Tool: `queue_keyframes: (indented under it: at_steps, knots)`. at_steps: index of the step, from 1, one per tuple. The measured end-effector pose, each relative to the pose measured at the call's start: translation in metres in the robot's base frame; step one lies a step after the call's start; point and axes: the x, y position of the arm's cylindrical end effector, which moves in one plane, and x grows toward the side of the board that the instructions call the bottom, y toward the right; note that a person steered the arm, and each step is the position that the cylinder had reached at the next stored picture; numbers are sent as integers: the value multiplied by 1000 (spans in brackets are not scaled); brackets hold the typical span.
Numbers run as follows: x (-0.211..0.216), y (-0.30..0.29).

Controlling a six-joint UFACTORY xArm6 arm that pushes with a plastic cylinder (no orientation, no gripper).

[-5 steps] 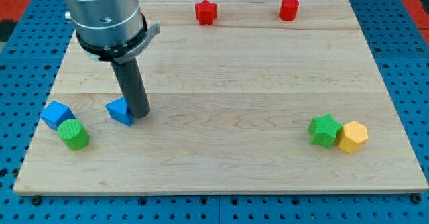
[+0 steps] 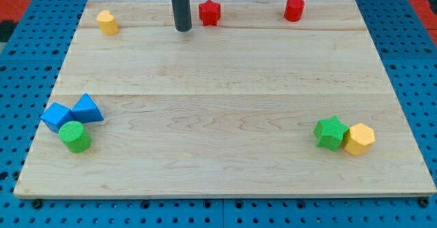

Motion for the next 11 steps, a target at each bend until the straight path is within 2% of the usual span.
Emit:
queue_keyframes:
  at_steps: [1,2,3,4,5,6,7,8,9,10,11]
  knots:
    - [-43,-14]
    - [-61,-27]
    - [-61,-51]
    - [-41,-99]
    - [18,-116]
    - [42,-118]
    - [-13,-93]
    - [-28,-155]
    - [9,-188]
    - [73,-180]
    - [40,-186]
